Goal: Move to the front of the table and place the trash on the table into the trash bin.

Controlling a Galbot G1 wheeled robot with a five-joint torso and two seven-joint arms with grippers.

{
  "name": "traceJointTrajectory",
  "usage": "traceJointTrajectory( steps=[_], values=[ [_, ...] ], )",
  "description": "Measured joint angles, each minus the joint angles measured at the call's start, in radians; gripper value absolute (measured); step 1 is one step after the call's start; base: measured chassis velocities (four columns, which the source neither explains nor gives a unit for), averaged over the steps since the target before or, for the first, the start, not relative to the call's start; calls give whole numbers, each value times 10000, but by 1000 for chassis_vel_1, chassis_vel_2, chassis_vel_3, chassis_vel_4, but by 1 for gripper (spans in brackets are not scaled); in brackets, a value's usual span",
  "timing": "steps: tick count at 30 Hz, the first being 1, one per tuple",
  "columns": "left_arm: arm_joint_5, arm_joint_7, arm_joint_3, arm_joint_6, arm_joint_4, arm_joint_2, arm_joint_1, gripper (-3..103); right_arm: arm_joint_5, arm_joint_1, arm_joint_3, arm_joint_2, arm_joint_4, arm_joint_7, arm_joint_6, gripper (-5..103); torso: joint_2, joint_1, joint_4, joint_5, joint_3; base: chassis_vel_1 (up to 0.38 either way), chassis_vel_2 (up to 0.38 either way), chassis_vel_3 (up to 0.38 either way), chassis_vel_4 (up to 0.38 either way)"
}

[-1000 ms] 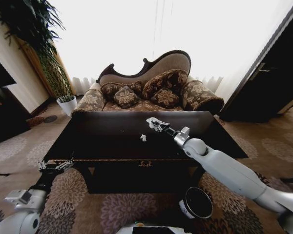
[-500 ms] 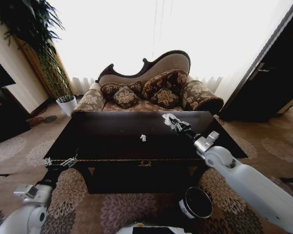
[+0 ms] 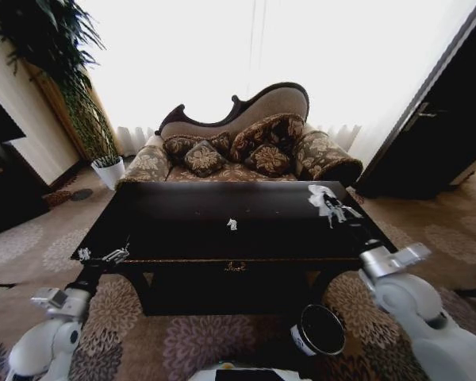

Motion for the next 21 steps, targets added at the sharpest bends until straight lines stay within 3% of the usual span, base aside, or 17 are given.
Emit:
traceJointTrajectory(
  steps=[3, 5, 7, 8, 14, 21],
  values=[
    [-8, -10, 173, 8, 14, 52, -67, 100, -626, -663, 204, 1387, 312, -12, 349, 0, -2, 0, 2, 2, 1, 0, 0, 0, 0],
    [-8, -10, 173, 8, 14, 52, -67, 100, -626, -663, 204, 1387, 312, -12, 349, 0, -2, 0, 2, 2, 1, 0, 0, 0, 0],
    [-54, -16, 185, 14, 14, 140, -75, 100, -1238, -1076, 304, 2621, 404, -33, 643, 0, -1, -1, -2, 4, 0, 0, 0, 0, 0],
    [-74, -17, 156, 14, 14, 169, -70, 100, -1516, -1152, 403, 2867, 363, -95, 768, 0, -1, -1, 0, 2, 0, 0, 0, 0, 0],
    [-179, -22, -53, -25, 48, 199, -10, 100, -2253, -1481, 1005, 3393, -431, -527, 1643, 0, -1, 0, -1, 3, 1, 0, 0, 0, 0],
    [-181, -20, -471, -151, -88, -115, 263, 100, -3080, -1566, 1073, 3438, -1626, -990, 2586, 0, -1, -1, 2, 4, 0, 0, 0, 0, 0]
  ],
)
